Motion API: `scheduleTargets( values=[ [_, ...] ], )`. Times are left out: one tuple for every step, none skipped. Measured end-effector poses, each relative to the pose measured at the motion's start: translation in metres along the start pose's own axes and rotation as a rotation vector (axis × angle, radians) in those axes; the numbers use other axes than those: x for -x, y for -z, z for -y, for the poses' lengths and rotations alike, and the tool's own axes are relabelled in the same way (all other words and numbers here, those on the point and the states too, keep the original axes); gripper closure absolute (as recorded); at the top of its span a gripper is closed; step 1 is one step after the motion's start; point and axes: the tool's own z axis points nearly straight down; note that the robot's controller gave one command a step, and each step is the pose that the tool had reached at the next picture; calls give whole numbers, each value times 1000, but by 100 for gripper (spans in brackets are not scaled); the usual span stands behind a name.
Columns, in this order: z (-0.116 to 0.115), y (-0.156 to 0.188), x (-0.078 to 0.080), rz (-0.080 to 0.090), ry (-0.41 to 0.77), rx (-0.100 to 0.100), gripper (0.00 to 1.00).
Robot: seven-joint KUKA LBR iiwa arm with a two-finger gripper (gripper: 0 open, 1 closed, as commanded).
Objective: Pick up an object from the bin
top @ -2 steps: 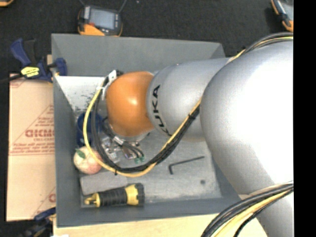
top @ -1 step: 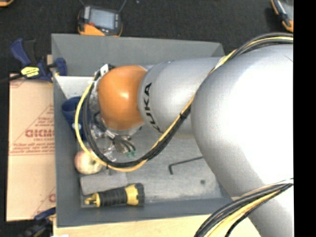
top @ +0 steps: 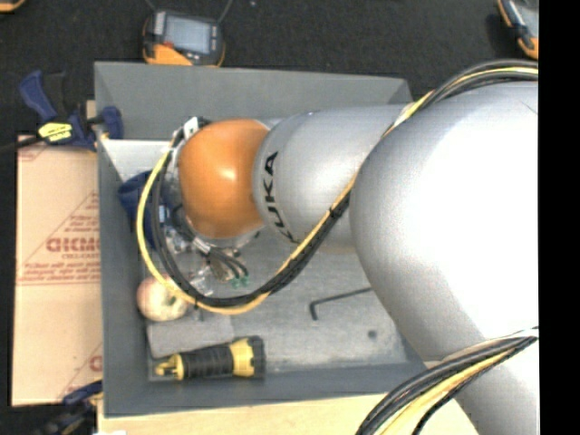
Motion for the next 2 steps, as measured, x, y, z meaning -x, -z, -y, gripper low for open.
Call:
scheduleTargets(
  values=[
    [-3, -35, 55, 1, 34, 3, 0],
    [-4, -39, 49, 6, 62, -1, 0]
  ],
)
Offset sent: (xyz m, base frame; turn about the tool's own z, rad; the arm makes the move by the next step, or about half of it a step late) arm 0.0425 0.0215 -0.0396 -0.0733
